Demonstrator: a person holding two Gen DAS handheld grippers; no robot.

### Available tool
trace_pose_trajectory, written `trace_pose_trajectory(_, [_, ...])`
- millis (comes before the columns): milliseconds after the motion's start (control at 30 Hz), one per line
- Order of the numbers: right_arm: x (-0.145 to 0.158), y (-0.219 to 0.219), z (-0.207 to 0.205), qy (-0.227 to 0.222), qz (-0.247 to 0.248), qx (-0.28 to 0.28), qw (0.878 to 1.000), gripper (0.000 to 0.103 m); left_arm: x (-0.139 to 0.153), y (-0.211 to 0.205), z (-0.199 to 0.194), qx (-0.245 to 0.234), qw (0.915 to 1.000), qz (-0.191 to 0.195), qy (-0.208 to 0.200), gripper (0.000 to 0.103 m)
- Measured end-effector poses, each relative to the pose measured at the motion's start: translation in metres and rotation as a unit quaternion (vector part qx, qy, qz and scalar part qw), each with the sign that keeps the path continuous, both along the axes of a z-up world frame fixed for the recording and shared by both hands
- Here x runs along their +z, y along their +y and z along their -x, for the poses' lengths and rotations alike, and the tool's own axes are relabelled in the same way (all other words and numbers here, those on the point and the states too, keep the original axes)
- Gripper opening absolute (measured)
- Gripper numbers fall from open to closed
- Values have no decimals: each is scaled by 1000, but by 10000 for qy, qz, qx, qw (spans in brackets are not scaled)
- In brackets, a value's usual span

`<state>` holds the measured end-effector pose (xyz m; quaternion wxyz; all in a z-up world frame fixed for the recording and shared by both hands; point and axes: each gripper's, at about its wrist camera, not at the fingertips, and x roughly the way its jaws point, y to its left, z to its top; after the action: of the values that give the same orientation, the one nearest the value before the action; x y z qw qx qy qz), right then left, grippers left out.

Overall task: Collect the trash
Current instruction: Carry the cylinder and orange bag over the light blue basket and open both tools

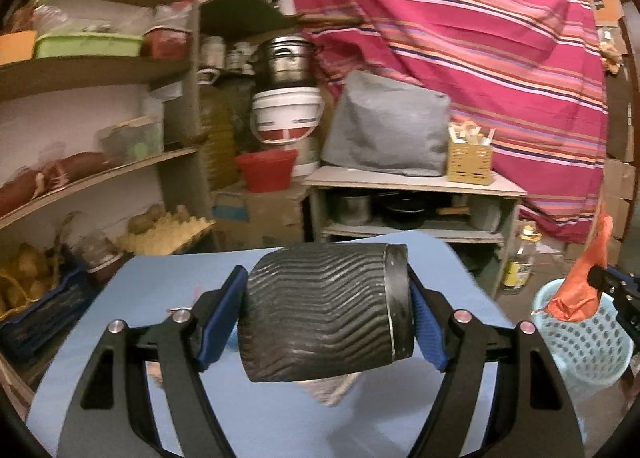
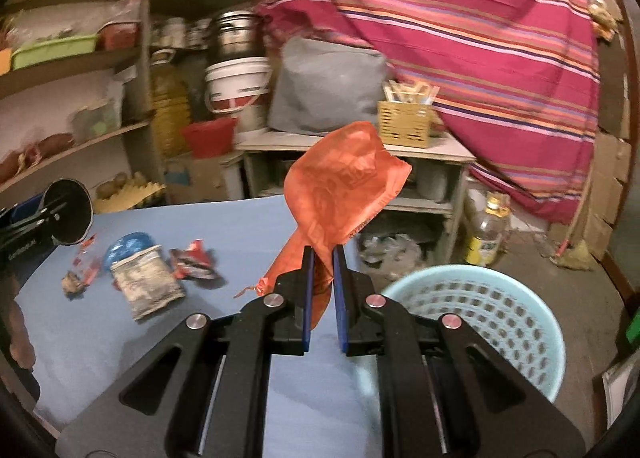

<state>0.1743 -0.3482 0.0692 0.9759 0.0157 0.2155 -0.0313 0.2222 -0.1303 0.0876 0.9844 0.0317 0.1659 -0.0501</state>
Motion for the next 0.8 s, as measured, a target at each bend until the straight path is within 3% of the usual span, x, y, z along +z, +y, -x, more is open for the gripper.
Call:
trace_pose_trajectory(433, [-20, -113, 8, 386, -239, -917, 9948, 10, -15, -130, -10, -982, 9950, 24, 180, 70])
trace_pose_trajectory(567, [-33, -138, 6, 533, -451, -1079, 9917, 10, -24, -160, -17, -1221, 9919, -27, 334, 52])
trace_pose_trajectory(800, [-47, -150, -4, 796, -619, -1020, 9897, 10, -39, -149, -40, -1050, 9910, 71, 828, 52])
